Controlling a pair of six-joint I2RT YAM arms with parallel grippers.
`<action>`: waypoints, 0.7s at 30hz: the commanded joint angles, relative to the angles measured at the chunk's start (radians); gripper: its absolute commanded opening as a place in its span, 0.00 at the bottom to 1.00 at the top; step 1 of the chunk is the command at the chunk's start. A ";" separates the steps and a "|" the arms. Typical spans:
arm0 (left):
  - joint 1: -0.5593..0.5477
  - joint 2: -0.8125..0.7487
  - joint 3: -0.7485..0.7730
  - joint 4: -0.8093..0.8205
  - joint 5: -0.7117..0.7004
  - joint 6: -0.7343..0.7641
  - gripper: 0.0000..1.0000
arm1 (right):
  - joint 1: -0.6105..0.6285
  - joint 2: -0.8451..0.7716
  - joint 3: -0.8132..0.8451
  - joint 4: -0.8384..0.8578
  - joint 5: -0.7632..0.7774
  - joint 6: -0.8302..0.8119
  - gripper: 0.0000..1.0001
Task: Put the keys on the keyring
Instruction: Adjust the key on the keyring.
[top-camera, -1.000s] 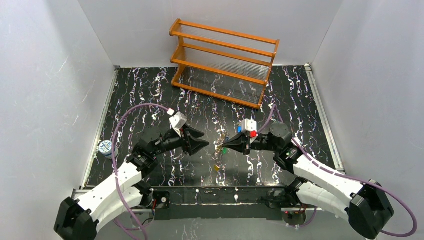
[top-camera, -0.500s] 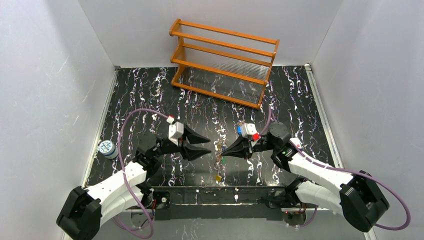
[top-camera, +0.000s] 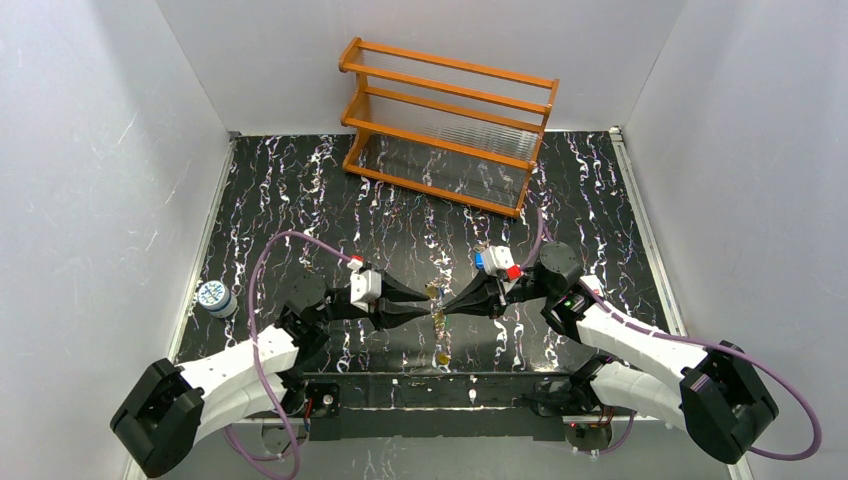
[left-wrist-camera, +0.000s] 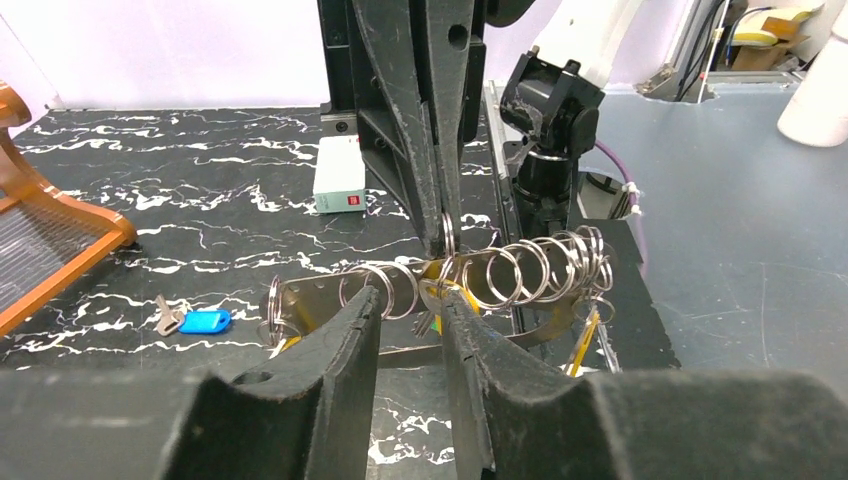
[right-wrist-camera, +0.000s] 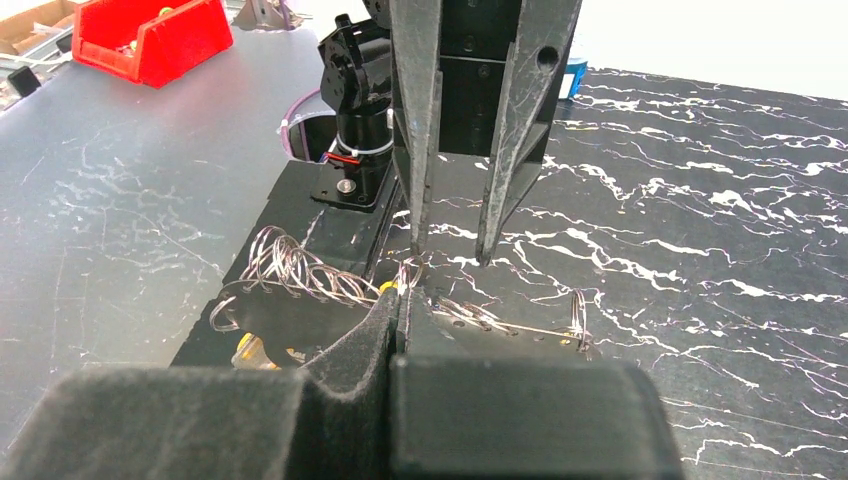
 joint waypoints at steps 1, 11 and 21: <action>-0.022 0.022 -0.005 0.032 -0.020 0.039 0.25 | -0.001 -0.002 0.051 0.068 -0.012 0.014 0.01; -0.075 0.038 0.005 0.031 -0.059 0.047 0.20 | -0.001 0.009 0.057 0.062 -0.010 0.017 0.01; -0.093 0.017 -0.028 0.032 -0.068 0.024 0.00 | -0.001 0.000 0.061 0.052 0.023 0.016 0.01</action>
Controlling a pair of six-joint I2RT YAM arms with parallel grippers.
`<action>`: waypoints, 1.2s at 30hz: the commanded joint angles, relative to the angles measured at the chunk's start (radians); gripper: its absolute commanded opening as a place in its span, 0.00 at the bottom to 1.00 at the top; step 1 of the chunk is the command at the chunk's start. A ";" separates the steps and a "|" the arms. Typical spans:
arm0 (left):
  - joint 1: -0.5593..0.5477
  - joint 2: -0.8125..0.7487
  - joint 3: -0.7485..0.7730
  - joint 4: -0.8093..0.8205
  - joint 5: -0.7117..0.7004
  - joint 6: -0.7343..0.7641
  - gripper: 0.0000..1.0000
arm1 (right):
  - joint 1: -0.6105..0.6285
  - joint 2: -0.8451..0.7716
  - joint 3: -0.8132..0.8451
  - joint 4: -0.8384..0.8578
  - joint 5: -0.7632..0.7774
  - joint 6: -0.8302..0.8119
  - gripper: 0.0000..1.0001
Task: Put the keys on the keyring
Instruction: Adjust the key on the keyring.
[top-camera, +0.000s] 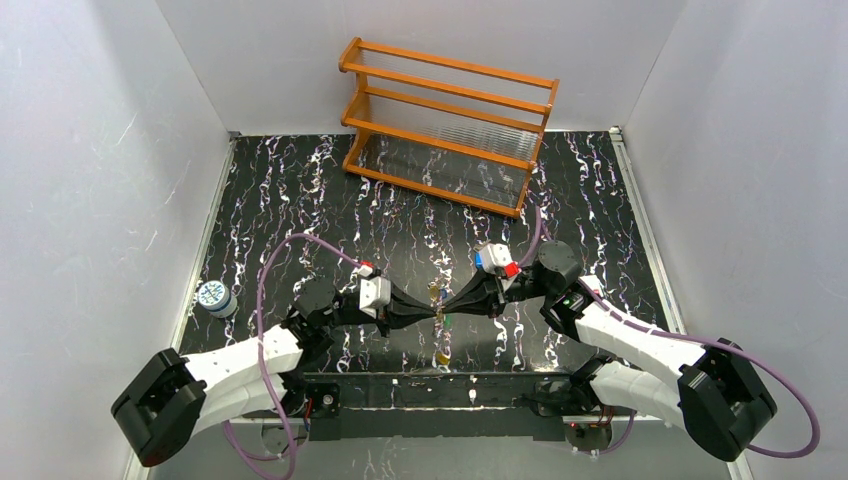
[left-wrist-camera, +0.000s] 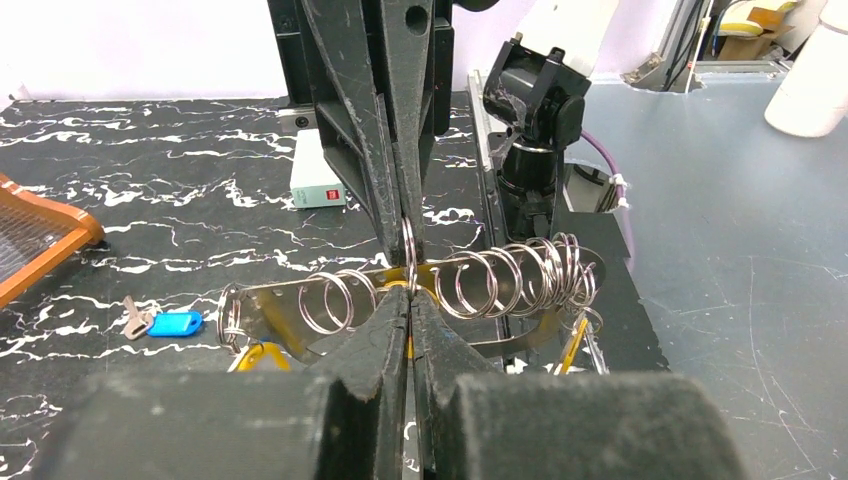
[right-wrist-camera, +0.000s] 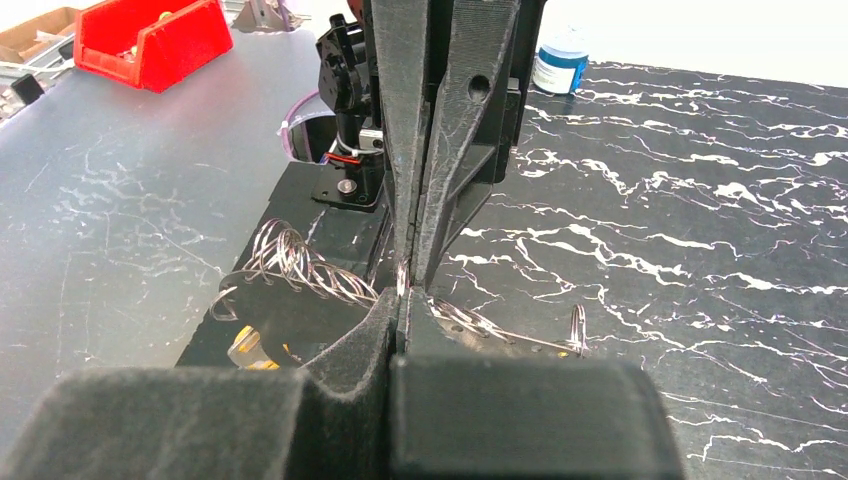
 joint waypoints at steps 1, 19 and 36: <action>-0.010 -0.040 -0.035 0.023 -0.016 -0.011 0.00 | -0.002 -0.017 0.055 0.049 0.028 0.000 0.01; -0.034 -0.174 -0.015 -0.279 -0.163 0.148 0.07 | -0.002 -0.061 0.061 0.018 0.072 0.017 0.01; -0.035 -0.141 0.180 -0.385 -0.165 0.160 0.36 | -0.001 -0.065 0.071 0.002 0.056 0.015 0.01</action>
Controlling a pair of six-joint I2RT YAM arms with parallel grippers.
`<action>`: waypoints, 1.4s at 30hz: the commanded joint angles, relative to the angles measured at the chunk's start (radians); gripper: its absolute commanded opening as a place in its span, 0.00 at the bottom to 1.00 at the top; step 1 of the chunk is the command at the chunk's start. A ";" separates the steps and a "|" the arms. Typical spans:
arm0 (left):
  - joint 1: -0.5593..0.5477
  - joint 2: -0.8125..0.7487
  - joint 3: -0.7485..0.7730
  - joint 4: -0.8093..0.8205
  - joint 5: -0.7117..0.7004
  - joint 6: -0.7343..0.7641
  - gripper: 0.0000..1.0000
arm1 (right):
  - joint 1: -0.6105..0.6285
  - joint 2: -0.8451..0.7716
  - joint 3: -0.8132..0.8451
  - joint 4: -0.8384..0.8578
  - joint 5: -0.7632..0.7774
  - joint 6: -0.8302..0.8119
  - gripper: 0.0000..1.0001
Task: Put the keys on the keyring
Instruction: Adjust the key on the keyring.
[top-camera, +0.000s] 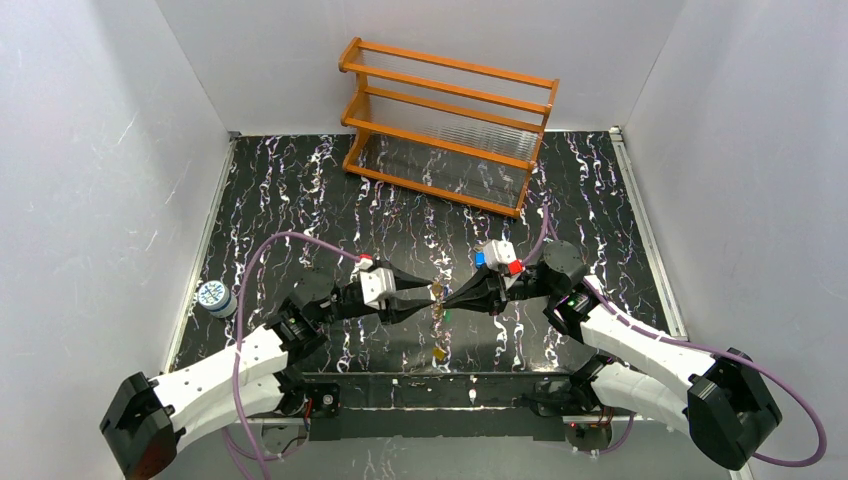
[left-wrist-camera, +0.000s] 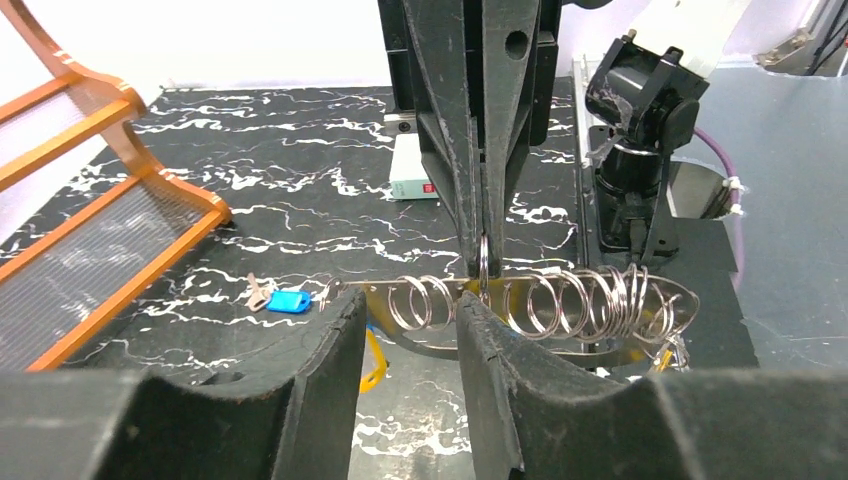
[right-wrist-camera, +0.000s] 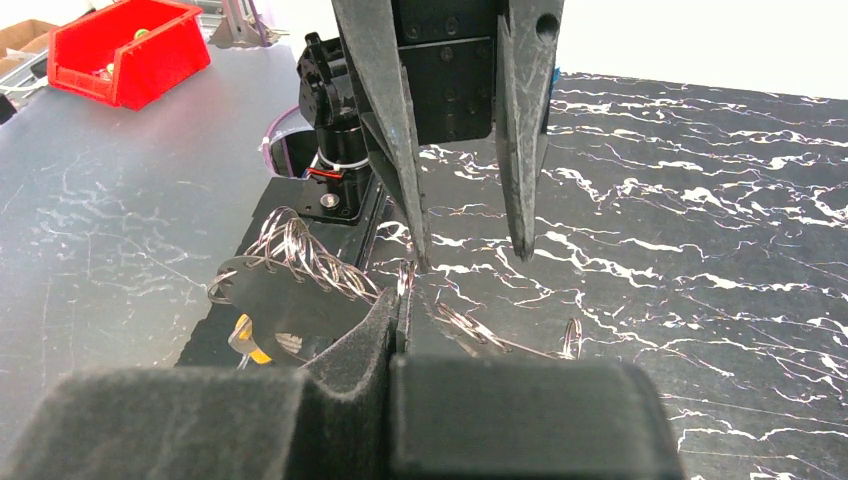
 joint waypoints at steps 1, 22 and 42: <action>-0.003 0.049 0.054 0.004 0.069 -0.018 0.36 | -0.003 -0.013 0.056 0.039 -0.002 0.003 0.01; -0.012 0.043 0.048 0.048 0.131 -0.072 0.42 | -0.003 -0.016 0.058 0.028 0.021 0.001 0.01; -0.019 0.051 0.120 -0.048 0.033 -0.089 0.35 | -0.003 -0.019 0.061 0.012 0.028 -0.004 0.01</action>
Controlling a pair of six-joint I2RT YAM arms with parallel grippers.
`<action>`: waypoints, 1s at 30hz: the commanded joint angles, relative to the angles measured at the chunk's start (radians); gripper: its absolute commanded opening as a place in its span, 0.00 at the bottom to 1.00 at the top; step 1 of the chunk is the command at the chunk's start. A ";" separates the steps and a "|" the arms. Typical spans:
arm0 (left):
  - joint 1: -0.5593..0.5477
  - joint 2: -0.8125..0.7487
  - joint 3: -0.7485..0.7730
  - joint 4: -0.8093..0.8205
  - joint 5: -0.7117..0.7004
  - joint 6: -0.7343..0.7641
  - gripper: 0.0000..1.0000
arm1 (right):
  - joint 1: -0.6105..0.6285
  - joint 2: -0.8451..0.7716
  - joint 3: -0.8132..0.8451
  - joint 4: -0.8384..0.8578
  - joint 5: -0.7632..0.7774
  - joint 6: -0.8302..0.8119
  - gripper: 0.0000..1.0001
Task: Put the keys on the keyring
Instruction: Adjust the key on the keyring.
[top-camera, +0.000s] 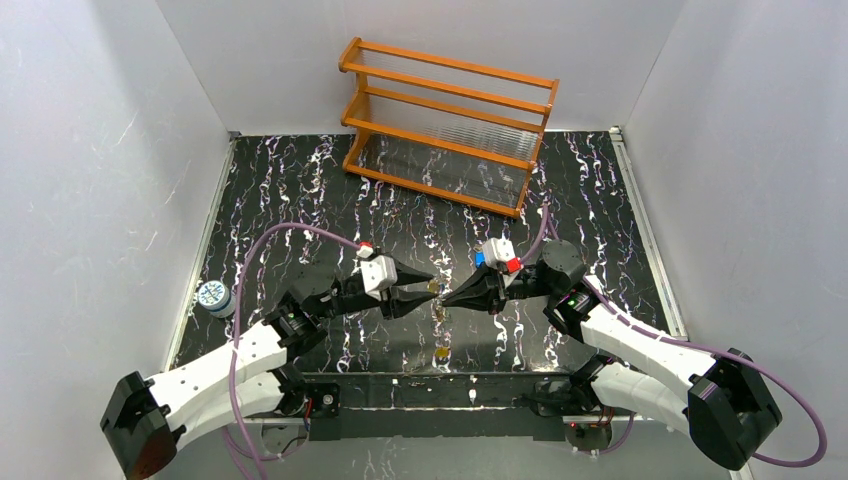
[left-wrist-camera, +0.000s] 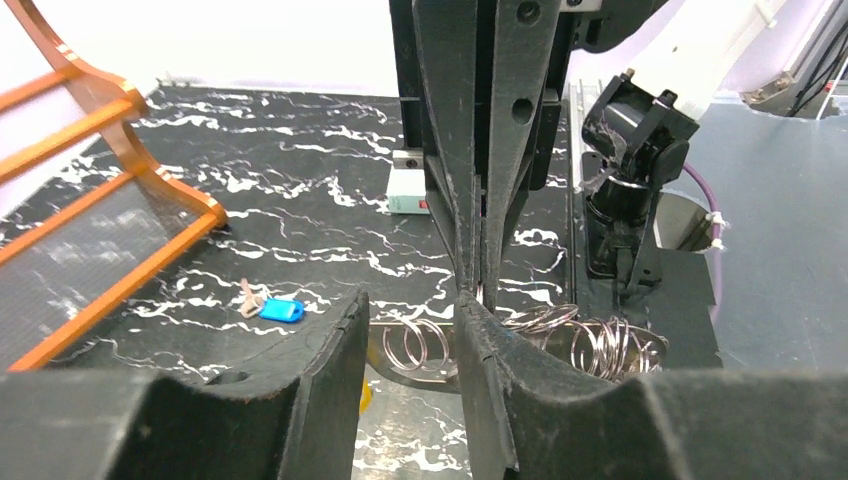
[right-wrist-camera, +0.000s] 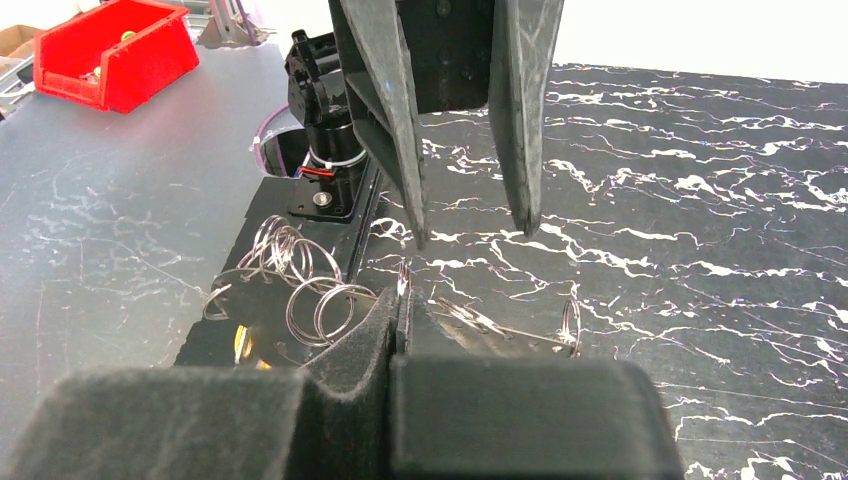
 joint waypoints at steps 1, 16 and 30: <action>-0.013 0.039 0.037 0.014 0.060 -0.026 0.35 | -0.001 -0.018 0.054 0.037 0.004 -0.004 0.01; -0.028 0.020 -0.003 0.023 0.016 -0.033 0.38 | -0.001 -0.015 0.051 0.037 0.010 -0.004 0.01; -0.030 -0.015 -0.016 0.013 0.037 -0.046 0.39 | -0.002 -0.017 0.051 0.036 0.011 -0.004 0.01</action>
